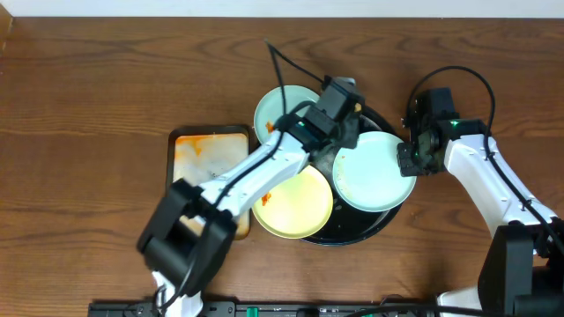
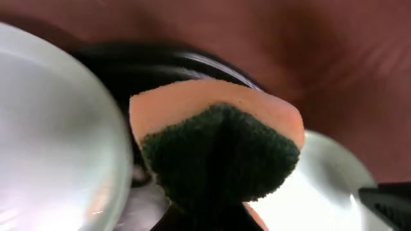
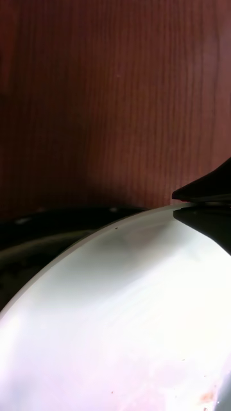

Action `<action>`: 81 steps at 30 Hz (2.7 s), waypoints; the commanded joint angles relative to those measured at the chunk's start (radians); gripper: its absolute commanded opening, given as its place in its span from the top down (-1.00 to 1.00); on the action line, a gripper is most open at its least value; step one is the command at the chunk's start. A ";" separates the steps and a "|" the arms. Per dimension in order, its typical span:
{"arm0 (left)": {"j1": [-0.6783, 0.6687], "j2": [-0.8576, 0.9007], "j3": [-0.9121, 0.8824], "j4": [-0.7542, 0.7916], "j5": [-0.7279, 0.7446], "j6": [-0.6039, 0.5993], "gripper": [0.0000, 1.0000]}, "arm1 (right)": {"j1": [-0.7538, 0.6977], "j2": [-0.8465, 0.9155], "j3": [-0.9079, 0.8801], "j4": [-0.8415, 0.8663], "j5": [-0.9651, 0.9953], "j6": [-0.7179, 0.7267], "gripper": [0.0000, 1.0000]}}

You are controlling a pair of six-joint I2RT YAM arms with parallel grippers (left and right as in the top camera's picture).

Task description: Clean dirty plates on tray and stack at the side

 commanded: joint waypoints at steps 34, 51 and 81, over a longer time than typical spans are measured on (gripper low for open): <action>-0.124 0.101 0.005 -0.129 -0.489 0.074 0.83 | 0.001 -0.006 -0.001 -0.002 0.021 -0.004 0.98; 0.016 -0.111 0.005 -0.308 -0.378 -0.105 0.81 | 0.001 -0.006 -0.001 -0.001 0.021 -0.005 0.98; 0.677 -0.392 -0.243 -0.686 -0.040 0.173 0.83 | 0.385 -0.102 0.221 -0.184 0.612 -0.034 0.98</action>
